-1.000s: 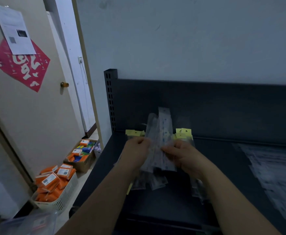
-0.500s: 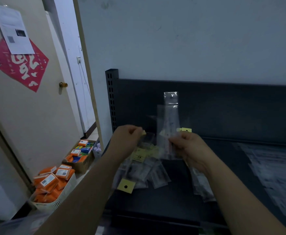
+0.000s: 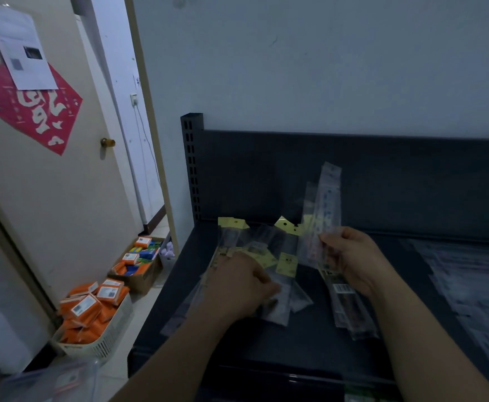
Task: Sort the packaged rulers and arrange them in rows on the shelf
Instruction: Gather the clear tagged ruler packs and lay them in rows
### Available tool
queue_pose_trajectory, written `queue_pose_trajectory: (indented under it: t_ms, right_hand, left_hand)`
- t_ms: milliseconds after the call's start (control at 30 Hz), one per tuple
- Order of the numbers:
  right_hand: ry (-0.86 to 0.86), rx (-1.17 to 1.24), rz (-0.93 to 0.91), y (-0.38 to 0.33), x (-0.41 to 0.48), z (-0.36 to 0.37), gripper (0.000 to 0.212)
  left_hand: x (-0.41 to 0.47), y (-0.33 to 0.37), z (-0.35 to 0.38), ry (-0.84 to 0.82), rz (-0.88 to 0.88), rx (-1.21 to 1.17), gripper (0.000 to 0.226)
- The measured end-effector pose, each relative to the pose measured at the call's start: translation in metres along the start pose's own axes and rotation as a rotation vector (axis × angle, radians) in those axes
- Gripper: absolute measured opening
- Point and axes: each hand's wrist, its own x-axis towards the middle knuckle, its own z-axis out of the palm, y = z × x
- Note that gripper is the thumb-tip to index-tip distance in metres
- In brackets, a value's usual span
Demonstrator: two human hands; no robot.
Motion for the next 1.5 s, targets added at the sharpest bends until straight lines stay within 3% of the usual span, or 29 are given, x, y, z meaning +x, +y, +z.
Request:
queue_pose_trajectory:
  t_ms: [100,200,267,333,400,533,633,733,800,1033,1267,1367,1500]
  right_hand:
    - [-0.026,-0.019,0.002,0.001,-0.001,0.002,0.014]
    - [-0.096,-0.044,0.041,0.000,-0.005,0.014,0.013]
    - [-0.163,-0.057,0.089,0.002,-0.006,0.025,0.015]
    - [-0.219,-0.102,0.135,0.008,-0.007,0.034,0.020]
    - [-0.215,-0.172,0.157,0.012,-0.008,0.038,0.022]
    - [-0.062,-0.300,0.137,0.009,-0.004,0.029,0.013]
    - [-0.001,-0.339,0.127,0.007,0.000,0.021,0.013]
    - [0.032,-0.314,0.115,0.004,0.003,0.016,0.021]
    - [0.038,-0.264,0.121,0.001,0.003,0.013,0.021]
    - [0.067,-0.171,0.079,-0.007,-0.003,0.002,0.016]
    - [0.063,-0.102,0.047,-0.010,-0.009,-0.005,0.016]
    - [0.048,-0.083,0.053,-0.008,-0.009,-0.004,0.018]
    - [0.041,-0.068,0.055,-0.009,-0.010,-0.002,0.018]
  left_hand:
    - [0.007,-0.021,-0.008,0.164,-0.065,0.193,0.036]
    - [0.011,-0.042,-0.018,0.010,-0.230,0.278,0.076]
    - [0.012,-0.046,-0.019,-0.027,-0.248,0.198,0.082]
    - [0.013,-0.047,-0.022,0.021,-0.241,0.083,0.073]
    - [0.012,-0.049,-0.030,0.053,-0.256,0.008,0.050]
    - [0.011,-0.066,-0.046,0.114,-0.300,-0.006,0.023]
    - [0.010,-0.068,-0.045,0.155,-0.301,-0.041,0.024]
    - [0.012,-0.054,-0.035,0.098,-0.306,0.042,0.053]
    - [0.014,-0.049,-0.030,0.067,-0.306,0.110,0.059]
    - [0.025,-0.065,-0.032,0.222,-0.376,0.074,0.019]
    - [0.031,-0.071,-0.041,0.132,-0.434,0.093,0.018]
    - [0.026,-0.061,-0.039,0.100,-0.374,-0.007,0.008]
    - [0.019,-0.042,-0.033,0.013,-0.239,-0.061,0.015]
